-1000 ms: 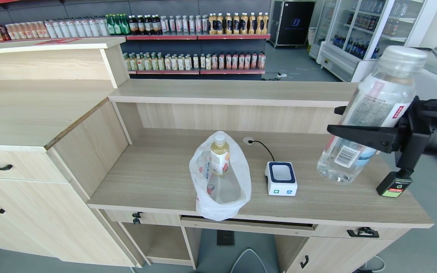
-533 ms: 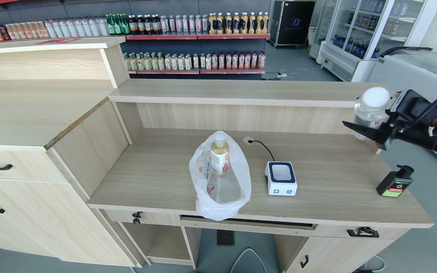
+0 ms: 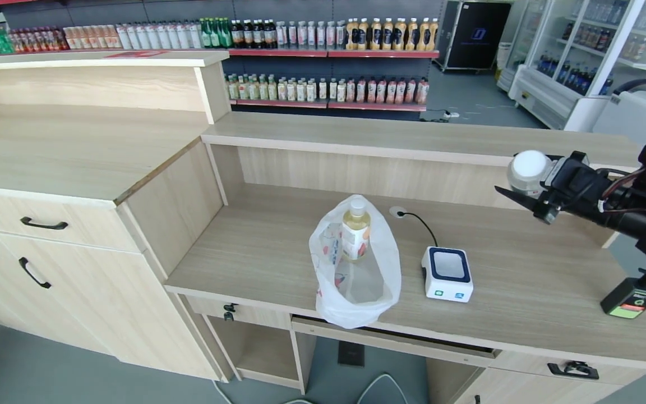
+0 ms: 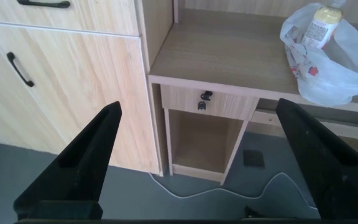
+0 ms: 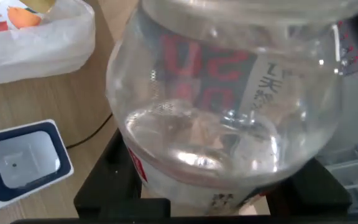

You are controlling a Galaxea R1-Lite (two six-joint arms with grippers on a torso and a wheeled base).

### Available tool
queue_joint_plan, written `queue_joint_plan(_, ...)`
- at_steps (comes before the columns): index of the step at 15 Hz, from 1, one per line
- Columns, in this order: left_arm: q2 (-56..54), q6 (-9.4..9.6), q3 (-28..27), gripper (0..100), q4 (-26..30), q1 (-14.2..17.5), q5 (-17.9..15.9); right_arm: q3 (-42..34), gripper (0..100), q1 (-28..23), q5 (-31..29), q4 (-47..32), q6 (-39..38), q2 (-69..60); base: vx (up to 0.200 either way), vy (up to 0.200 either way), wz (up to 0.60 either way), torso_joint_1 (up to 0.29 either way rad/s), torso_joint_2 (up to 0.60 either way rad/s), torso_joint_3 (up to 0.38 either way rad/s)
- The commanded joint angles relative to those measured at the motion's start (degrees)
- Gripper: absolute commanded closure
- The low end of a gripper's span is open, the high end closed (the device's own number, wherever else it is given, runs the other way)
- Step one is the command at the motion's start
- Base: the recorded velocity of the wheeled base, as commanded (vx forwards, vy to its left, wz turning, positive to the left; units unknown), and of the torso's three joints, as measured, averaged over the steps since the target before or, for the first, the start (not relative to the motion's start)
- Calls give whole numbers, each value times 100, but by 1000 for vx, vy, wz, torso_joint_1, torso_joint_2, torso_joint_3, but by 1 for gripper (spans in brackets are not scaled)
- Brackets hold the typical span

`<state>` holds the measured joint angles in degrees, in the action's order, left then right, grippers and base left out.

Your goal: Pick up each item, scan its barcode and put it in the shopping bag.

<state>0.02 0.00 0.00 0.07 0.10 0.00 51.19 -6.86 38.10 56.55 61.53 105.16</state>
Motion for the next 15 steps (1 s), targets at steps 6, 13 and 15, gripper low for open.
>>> queue_joint_plan(6, -2, 0, 0, 0, 1, -1, 0, -56, 100, -298, 1165, 1156, 176, 1394, 0, 0, 0, 0, 0, 0)
queue_joint_plan(13, -2, 0, 0, 0, 1, -1, 0, 14, 100, -474, 2088, 1367, 571, 2141, 0, 0, 0, 0, 0, 0)
queue_joint_plan(15, -2, 0, 0, 0, 1, -1, 0, 58, 100, -474, 2211, 1613, 571, 2316, 0, 0, 0, 0, 0, 0)
